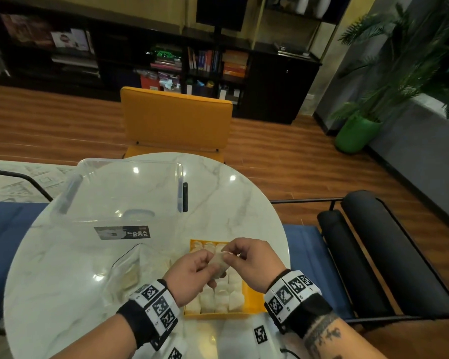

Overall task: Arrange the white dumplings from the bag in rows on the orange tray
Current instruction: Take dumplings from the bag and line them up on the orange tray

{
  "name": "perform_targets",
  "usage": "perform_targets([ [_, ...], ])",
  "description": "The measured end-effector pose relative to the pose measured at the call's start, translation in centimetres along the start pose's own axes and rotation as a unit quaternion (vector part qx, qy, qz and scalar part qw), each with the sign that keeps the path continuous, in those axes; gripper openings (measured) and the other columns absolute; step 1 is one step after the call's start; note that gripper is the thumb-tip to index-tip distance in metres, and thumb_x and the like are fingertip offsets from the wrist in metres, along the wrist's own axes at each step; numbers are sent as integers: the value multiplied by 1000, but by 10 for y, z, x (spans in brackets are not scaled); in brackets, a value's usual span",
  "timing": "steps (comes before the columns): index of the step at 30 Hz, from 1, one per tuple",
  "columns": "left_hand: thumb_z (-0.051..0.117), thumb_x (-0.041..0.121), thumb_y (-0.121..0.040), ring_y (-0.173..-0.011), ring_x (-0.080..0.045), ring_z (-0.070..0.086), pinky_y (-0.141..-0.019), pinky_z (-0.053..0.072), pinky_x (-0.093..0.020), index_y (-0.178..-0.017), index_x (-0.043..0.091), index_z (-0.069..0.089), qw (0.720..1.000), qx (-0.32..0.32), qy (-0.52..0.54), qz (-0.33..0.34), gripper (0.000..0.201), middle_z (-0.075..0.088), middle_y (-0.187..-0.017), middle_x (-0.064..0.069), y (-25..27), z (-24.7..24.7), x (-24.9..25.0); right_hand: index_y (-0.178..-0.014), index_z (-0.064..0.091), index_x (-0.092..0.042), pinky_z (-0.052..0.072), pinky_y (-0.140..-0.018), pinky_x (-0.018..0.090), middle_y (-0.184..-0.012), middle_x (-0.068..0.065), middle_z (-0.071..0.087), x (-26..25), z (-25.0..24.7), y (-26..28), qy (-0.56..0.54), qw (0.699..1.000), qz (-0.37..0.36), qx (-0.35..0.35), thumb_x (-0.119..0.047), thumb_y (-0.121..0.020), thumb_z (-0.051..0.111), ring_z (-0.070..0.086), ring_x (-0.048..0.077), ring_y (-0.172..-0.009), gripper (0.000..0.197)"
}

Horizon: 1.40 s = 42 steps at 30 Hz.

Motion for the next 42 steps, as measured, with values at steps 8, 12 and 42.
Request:
perform_targets([
  [8, 57, 27, -94, -85, -2, 60, -81, 46, -18, -115, 31, 59, 957, 115, -266, -23, 22, 58, -115, 13, -15, -42, -40, -95, 67, -33, 43, -65, 19, -92, -11, 67, 50, -39, -24, 152, 985, 83, 9, -34, -90, 66, 59, 5, -79, 4],
  [12, 59, 31, -92, -107, -12, 59, -99, 45, -25, -139, 29, 45, 941, 76, -320, -74, 49, 47, -137, 4, -22, -42, -60, -91, 65, -34, 48, -65, 22, -92, -9, 66, 76, -36, -40, 206, 970, 125, -25, -33, -89, 66, 61, 9, -80, 3],
  [42, 55, 36, -93, -95, -2, 60, -87, 48, -18, -149, 40, 26, 939, 40, -318, -123, 63, 65, -105, 16, -20, -39, -74, -95, 59, -22, 57, -79, 34, -95, -1, 60, 128, 2, -103, 294, 938, 181, -36, -28, -89, 65, 62, 19, -84, 11],
])
Point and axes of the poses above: each hand's wrist, its own y-axis away from the middle knuckle, its own z-axis out of the palm, x = y × z, the point moved 6 cm from there along -y, towards the middle knuckle
